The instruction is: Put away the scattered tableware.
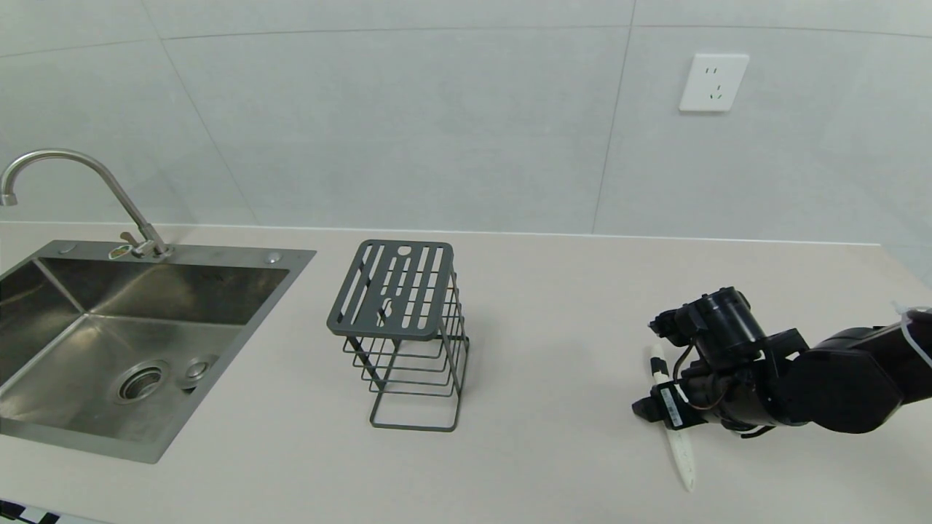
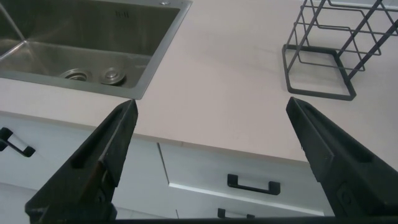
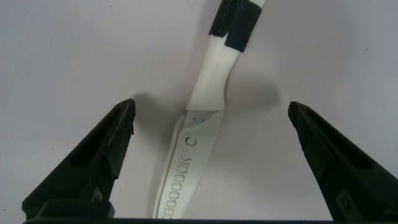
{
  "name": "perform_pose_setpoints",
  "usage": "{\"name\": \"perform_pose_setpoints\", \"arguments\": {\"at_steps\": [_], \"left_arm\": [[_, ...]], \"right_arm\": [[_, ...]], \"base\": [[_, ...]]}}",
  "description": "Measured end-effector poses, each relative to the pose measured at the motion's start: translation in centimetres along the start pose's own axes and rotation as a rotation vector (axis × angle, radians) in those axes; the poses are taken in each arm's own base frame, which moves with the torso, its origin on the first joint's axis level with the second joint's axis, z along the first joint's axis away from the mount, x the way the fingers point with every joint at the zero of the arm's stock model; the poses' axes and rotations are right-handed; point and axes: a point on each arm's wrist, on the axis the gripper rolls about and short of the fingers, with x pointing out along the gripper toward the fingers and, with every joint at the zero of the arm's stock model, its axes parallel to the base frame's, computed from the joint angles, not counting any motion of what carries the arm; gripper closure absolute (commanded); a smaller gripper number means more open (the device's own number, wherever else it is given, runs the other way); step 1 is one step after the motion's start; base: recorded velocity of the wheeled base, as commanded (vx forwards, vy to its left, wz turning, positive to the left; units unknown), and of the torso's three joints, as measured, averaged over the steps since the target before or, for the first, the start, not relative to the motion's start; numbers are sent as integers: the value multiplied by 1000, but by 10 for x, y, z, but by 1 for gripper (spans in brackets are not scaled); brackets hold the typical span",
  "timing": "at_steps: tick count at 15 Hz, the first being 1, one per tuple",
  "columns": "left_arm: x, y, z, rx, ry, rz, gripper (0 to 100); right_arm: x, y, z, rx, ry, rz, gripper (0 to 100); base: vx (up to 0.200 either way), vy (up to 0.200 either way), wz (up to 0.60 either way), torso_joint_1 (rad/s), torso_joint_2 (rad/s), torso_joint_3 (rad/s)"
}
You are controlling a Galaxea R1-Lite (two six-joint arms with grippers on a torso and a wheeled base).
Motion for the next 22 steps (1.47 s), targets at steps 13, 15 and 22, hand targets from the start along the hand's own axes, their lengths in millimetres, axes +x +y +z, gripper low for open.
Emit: {"name": "perform_pose_setpoints", "arguments": {"at_steps": [13,15,22], "left_arm": [[0,0,0,0,1,0,0],[0,0,0,1,1,0,0],[0,0,0,0,1,-1,0]], "right_arm": [[6,1,-18,6,26,29,100],[6,0,-24,2,41,27,100],[-21,1,8,-67,-171,80,100]], "base": [[0,0,0,0,0,0],[0,0,0,0,0,0],[0,0,0,0,0,0]]}}
